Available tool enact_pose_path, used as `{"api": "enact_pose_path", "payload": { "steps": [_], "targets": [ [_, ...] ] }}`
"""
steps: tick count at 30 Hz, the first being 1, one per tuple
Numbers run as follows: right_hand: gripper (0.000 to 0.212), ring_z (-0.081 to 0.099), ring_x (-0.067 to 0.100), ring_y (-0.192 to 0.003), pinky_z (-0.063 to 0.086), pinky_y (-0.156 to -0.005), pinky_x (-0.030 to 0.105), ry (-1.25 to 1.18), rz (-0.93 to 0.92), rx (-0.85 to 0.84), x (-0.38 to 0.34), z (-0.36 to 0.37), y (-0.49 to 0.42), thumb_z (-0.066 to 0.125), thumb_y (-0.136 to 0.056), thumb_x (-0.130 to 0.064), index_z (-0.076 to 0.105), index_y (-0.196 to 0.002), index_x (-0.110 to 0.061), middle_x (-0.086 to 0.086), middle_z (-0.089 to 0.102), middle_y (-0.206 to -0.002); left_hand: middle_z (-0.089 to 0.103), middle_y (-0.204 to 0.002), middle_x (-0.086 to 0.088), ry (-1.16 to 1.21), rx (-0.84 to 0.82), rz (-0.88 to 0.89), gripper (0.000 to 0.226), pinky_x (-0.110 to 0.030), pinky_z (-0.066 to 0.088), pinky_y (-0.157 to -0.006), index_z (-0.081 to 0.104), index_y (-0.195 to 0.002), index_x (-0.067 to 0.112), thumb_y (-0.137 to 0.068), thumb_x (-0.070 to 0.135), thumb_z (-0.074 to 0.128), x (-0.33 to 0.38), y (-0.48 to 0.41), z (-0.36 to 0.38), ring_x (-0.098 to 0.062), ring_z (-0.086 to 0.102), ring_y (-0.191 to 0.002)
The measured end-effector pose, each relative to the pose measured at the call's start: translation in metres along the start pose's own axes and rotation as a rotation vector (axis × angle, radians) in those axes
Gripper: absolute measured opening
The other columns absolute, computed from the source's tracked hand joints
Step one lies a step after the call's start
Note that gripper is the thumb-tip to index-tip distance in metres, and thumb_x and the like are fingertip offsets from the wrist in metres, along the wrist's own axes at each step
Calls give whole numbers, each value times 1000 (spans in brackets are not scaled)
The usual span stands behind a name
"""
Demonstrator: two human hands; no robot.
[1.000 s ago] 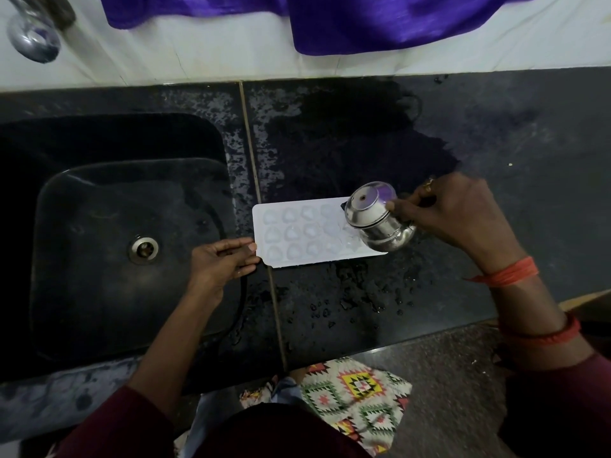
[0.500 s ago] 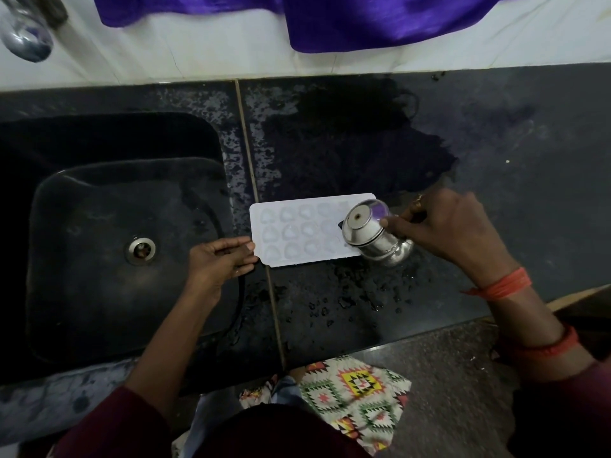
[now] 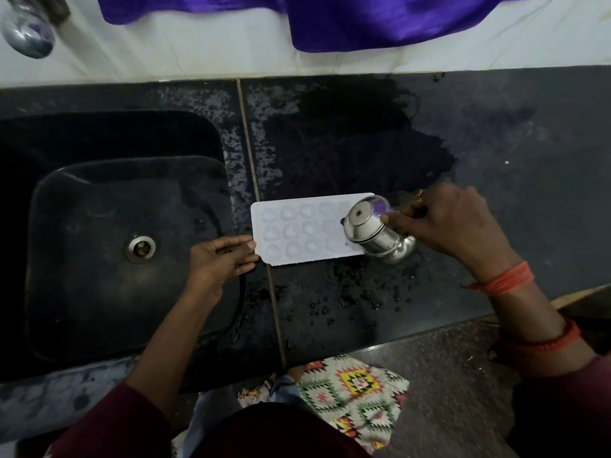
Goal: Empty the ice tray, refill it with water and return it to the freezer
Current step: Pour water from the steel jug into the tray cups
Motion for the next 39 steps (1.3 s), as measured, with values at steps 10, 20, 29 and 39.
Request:
{"api": "enact_pose_path", "payload": {
  "steps": [10, 20, 29, 39],
  "targets": [
    [34, 43, 3, -51, 30, -51, 22, 2, 6, -29, 2, 1, 2, 71, -82, -60, 76, -78, -26, 0, 63, -63, 78, -75, -5, -6, 2, 4, 7, -22, 61, -61, 76, -92, 9, -87, 5, 78, 1, 1, 0, -13, 76, -67],
    [39, 67, 27, -70, 47, -65, 31, 8, 6, -34, 9, 9, 13, 72, -78, -62, 76, -76, -23, 7, 72, -73, 78, -73, -5, -11, 7, 7, 6, -22, 61, -61, 76, -91, 9, -87, 5, 78, 2, 2, 1, -13, 76, -66],
    [41, 64, 31, -72, 38, -66, 29, 62, -6, -54, 2, 13, 15, 72, -76, -65, 72, -71, -25, 6, 65, -68, 79, -76, -6, -8, -2, 3, 9, -23, 61, -61, 76, -93, 8, -86, 4, 78, 2, 2, 1, -14, 77, -69],
    [41, 53, 28, -65, 37, -65, 31, 51, -27, -78, -4, 14, 19, 74, -76, -62, 69, -69, -22, -5, 45, -56, 79, -75, -4, -13, -27, 7, 12, -21, 60, -61, 76, -93, 9, -84, 1, 79, 4, 6, 1, -13, 77, -70]
  ]
}}
Point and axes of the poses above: each hand's wrist, its own y-axis away from the middle knuckle, its own z-axis out of the palm, x = y × z, the point moved 8 cm from there along -y, towards the middle knuckle
